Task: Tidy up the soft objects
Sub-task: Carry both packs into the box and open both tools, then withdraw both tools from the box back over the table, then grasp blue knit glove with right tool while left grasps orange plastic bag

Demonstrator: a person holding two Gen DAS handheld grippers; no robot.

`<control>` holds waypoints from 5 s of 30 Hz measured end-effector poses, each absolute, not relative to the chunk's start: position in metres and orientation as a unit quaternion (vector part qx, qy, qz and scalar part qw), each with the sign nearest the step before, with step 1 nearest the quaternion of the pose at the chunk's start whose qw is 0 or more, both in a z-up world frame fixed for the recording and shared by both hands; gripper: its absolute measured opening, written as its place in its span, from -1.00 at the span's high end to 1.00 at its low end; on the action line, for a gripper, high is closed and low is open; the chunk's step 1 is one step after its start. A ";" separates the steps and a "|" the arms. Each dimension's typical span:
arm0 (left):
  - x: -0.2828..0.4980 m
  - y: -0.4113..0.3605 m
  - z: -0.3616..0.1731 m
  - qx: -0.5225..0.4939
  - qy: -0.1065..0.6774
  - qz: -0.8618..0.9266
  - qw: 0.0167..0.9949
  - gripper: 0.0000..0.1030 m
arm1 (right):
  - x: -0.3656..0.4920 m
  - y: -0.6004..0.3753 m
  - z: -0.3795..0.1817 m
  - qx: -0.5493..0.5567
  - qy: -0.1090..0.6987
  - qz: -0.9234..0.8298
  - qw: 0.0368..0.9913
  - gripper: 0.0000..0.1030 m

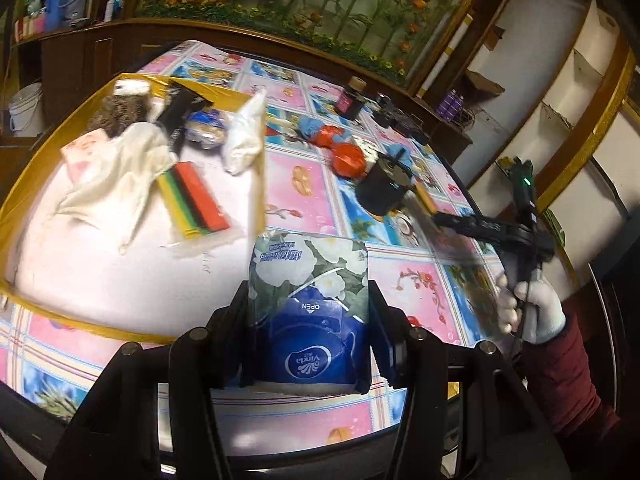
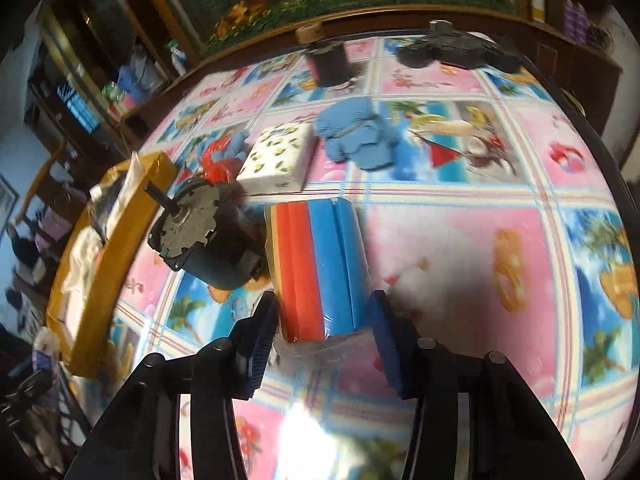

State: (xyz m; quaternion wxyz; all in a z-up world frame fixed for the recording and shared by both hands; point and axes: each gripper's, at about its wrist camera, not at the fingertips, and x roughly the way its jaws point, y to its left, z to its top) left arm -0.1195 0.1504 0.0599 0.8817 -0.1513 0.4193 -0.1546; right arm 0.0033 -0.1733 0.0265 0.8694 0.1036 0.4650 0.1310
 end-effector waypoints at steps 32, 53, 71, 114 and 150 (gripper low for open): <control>-0.109 0.301 0.046 -0.254 0.388 0.006 0.886 -0.27 | -0.008 0.127 0.046 0.011 0.514 0.357 0.780 0.12; -0.132 0.225 0.065 -0.074 0.367 0.096 0.922 -0.29 | -0.052 0.073 0.057 0.025 0.416 0.308 0.855 -0.58; -0.134 0.130 0.072 0.032 0.385 0.073 0.919 -0.29 | -0.114 -0.104 0.070 0.122 0.390 0.246 0.879 -0.64; 0.002 0.093 0.095 -0.084 0.446 -0.137 0.880 -0.28 | 0.027 -0.233 0.066 0.192 0.411 0.100 0.885 -0.70; 0.172 0.033 0.039 -0.078 0.496 -0.139 0.854 0.16 | 0.108 -0.188 0.024 0.142 0.416 0.148 0.886 0.56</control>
